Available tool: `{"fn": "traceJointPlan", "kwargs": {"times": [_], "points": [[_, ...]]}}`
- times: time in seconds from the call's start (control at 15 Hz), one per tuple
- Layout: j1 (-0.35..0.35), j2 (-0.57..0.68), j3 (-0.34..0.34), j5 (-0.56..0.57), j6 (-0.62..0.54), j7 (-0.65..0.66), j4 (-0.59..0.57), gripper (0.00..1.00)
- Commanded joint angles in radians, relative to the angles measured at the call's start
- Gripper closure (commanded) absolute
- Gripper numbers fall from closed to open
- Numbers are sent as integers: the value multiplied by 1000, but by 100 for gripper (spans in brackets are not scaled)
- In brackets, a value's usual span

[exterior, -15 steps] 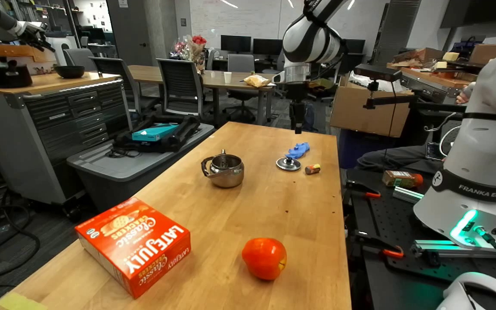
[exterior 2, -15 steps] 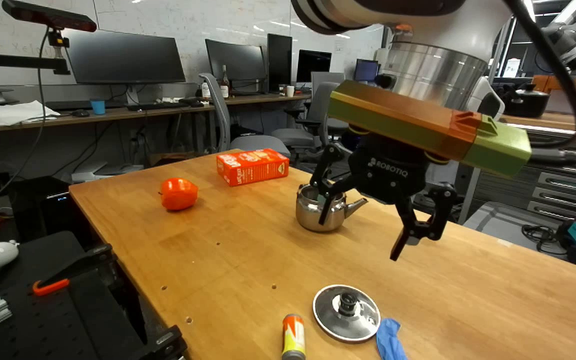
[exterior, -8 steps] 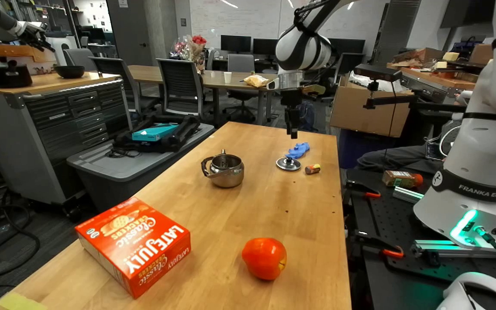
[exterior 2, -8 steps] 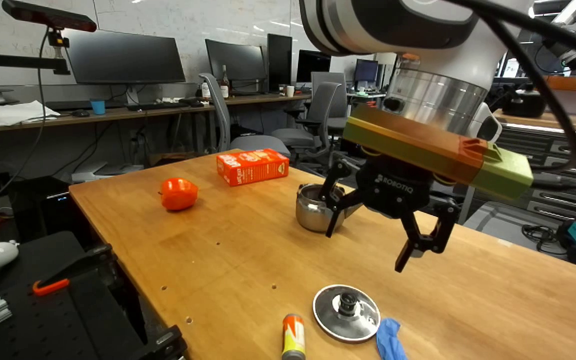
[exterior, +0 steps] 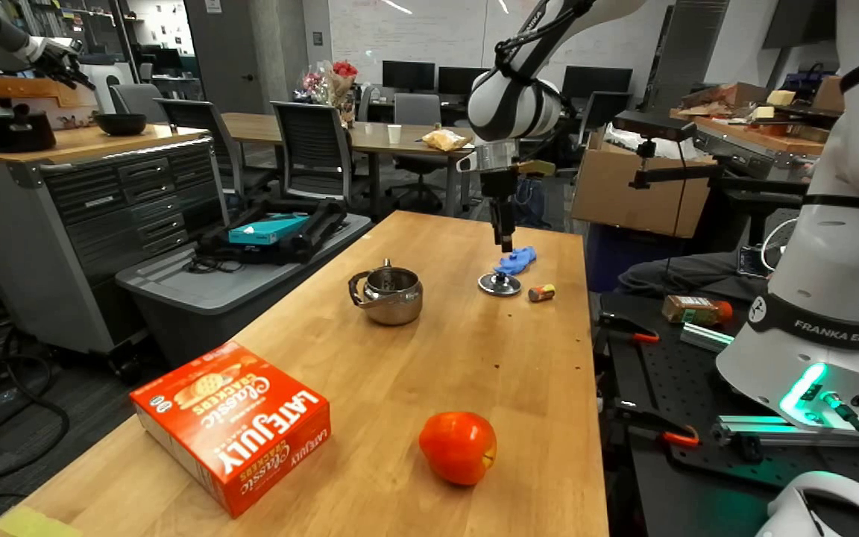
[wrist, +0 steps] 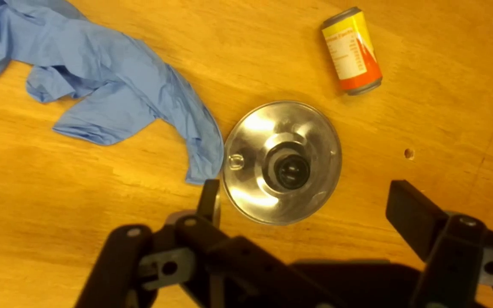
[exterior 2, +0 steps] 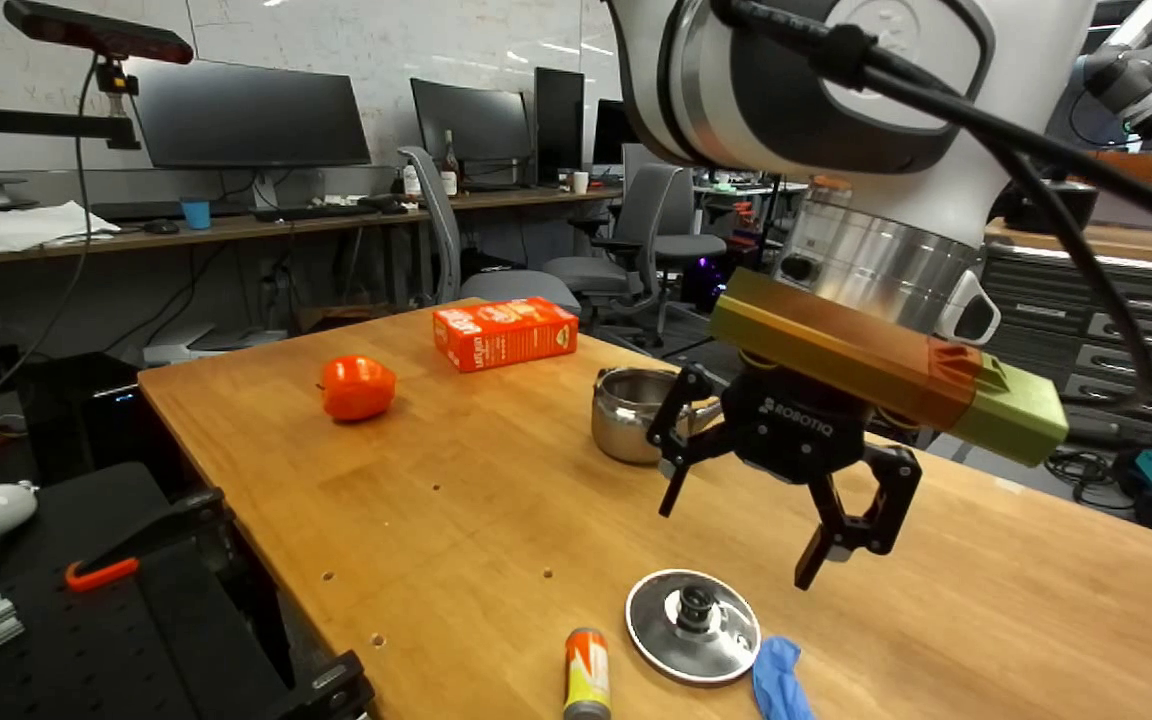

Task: Put the lid on the silver pot

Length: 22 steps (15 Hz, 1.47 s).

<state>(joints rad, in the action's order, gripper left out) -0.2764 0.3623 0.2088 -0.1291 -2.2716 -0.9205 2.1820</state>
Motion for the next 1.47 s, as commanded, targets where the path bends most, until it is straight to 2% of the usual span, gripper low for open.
{"fn": "traceJointPlan", "kwargs": {"times": [0.0,0.27,0.6,1.4], "points": [[-23,25,-14,65,16,18,-14,0],[-26,42,-12,138,3,26,1,0],[-32,39,-31,175,-16,-12,27,0],[-34,51,-76,157,-98,-55,47,0]]}}
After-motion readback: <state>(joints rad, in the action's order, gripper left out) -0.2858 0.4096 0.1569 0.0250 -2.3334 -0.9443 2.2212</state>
